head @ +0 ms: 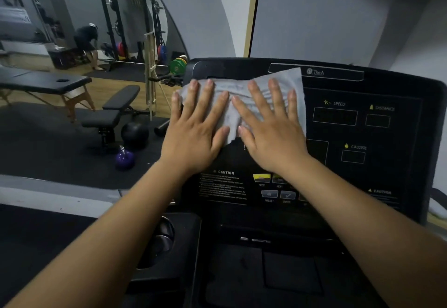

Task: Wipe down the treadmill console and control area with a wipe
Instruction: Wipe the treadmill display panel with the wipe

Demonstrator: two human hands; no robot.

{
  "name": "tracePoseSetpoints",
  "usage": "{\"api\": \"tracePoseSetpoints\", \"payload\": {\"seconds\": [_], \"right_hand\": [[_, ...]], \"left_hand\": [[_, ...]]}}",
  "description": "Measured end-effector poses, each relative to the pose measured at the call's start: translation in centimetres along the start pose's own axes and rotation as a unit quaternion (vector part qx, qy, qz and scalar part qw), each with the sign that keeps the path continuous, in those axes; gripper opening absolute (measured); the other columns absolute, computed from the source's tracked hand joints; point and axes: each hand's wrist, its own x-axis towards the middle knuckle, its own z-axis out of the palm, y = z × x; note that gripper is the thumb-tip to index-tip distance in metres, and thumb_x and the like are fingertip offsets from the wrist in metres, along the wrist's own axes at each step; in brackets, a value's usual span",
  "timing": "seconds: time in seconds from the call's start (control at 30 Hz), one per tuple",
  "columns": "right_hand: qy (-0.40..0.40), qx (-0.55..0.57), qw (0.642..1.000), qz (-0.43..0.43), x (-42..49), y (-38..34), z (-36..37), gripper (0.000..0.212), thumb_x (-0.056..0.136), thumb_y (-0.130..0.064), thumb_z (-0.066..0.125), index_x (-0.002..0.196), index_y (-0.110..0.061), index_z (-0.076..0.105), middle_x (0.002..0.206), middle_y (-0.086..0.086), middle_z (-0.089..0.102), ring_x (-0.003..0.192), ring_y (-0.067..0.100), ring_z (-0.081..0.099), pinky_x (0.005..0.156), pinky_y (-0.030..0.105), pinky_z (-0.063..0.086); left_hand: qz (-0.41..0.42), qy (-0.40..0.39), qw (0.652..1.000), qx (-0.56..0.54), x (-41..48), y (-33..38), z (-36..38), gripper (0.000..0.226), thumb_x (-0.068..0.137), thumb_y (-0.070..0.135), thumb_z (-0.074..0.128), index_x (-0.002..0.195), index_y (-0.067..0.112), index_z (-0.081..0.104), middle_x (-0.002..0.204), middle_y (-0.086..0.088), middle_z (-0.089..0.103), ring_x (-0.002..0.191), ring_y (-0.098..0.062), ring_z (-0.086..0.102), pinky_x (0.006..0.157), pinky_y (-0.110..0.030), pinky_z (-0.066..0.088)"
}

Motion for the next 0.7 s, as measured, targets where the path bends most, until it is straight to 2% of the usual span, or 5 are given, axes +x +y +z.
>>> {"api": "tracePoseSetpoints", "payload": {"seconds": [0.1,0.3,0.47,0.6,0.7], "right_hand": [[0.004,0.025,1.0,-0.003,-2.2,-1.4,0.6,0.06,0.099,-0.049,0.023,0.154,-0.036,0.002,0.163,0.004,-0.011,0.147,0.036,-0.015,0.116,0.061,-0.003],[-0.037,0.037,0.991,-0.12,-10.9,-3.0,3.8,0.067,0.094,-0.056,0.04,0.153,-0.036,0.016,0.164,0.001,0.002,0.149,0.034,-0.006,0.117,0.06,0.003],[-0.049,0.017,0.992,-0.117,-6.3,-1.8,2.4,0.08,0.085,-0.073,0.035,0.153,-0.04,0.009,0.163,0.0,-0.006,0.148,0.033,-0.014,0.117,0.059,-0.004],[-0.047,0.016,0.995,-0.083,-4.0,-2.3,1.0,0.075,0.09,-0.07,0.028,0.154,-0.036,0.007,0.163,0.002,-0.01,0.147,0.034,-0.018,0.115,0.061,-0.005],[-0.06,0.052,0.992,-0.094,-6.4,-3.3,1.3,0.07,0.093,-0.068,0.023,0.154,-0.036,0.007,0.163,0.003,-0.013,0.146,0.033,-0.021,0.116,0.06,-0.006]], "left_hand": [[-0.004,-0.001,0.999,-0.033,-3.2,1.5,0.7,0.065,0.101,0.041,0.032,0.157,0.014,0.014,0.164,-0.016,0.003,0.151,-0.037,-0.004,0.119,-0.059,0.006],[0.002,-0.032,0.997,-0.069,-12.5,3.0,1.9,0.063,0.098,0.043,0.038,0.153,0.013,0.029,0.162,-0.019,0.013,0.149,-0.044,0.003,0.117,-0.061,0.016],[-0.004,-0.028,0.998,-0.055,-8.4,1.5,1.0,0.069,0.095,0.047,0.043,0.155,0.016,0.026,0.163,-0.017,0.01,0.15,-0.042,0.001,0.119,-0.059,0.011],[-0.007,-0.017,0.997,-0.071,-5.5,0.3,-0.1,0.07,0.096,0.044,0.045,0.155,0.014,0.025,0.164,-0.018,0.006,0.15,-0.043,-0.002,0.121,-0.054,0.01],[-0.003,-0.022,0.995,-0.099,-7.9,0.6,0.4,0.065,0.097,0.039,0.045,0.154,0.014,0.028,0.164,-0.018,0.006,0.15,-0.042,-0.004,0.121,-0.051,0.016]]}}
